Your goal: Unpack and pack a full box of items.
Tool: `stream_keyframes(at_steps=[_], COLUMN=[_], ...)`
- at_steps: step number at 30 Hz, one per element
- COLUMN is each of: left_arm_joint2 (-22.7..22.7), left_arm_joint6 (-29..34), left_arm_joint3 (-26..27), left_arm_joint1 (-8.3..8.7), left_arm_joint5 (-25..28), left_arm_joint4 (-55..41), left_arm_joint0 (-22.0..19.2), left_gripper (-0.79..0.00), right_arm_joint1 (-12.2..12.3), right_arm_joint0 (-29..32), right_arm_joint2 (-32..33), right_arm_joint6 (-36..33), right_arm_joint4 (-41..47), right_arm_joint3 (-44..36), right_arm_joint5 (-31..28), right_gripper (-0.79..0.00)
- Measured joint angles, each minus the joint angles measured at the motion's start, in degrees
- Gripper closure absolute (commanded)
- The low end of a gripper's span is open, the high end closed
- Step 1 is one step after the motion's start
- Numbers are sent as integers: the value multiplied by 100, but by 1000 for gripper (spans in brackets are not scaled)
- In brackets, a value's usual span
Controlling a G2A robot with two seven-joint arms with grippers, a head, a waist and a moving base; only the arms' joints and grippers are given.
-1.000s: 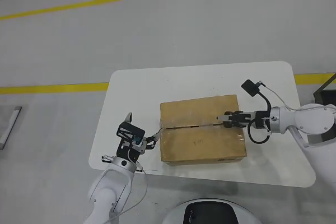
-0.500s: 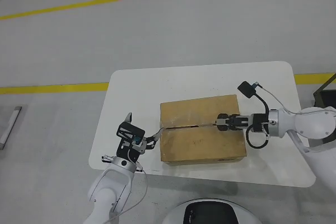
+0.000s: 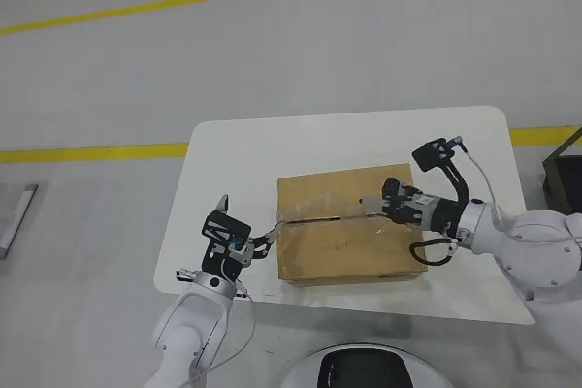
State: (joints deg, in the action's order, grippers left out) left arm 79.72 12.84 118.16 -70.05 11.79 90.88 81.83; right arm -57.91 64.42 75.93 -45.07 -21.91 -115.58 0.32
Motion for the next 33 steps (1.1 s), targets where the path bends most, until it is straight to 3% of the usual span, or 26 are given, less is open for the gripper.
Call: stream_keyframes(at_steps=[6,9,20,31,32,33], left_arm_joint2=[0,0,0,0,0,0], left_arm_joint6=[0,0,0,0,0,0], left_arm_joint3=[0,0,0,0,0,0], left_arm_joint1=[0,0,0,0,0,0], left_arm_joint5=[0,0,0,0,0,0], left_arm_joint4=[0,0,0,0,0,0], left_arm_joint0=[0,0,0,0,0,0], left_gripper=[-785,-785,-785,-785,-785,-785], right_arm_joint1=[9,-11,11,54,54,54], right_arm_joint0=[256,342,408,862,870,871], right_arm_joint2=[-189,-264,-217,-444,-477,-519], right_arm_joint6=[1007,1508,1491,1429,1384,1324], right_arm_joint4=[-1252,-1682,-1938,-3882,-4062,-4278], right_arm_joint3=[163,275,208,-232,-249,-264], right_arm_joint5=[-1096,-1128,-1368,-1540,-1530,-1505], right_gripper=[-785,-785,-785,-785,-717,-576])
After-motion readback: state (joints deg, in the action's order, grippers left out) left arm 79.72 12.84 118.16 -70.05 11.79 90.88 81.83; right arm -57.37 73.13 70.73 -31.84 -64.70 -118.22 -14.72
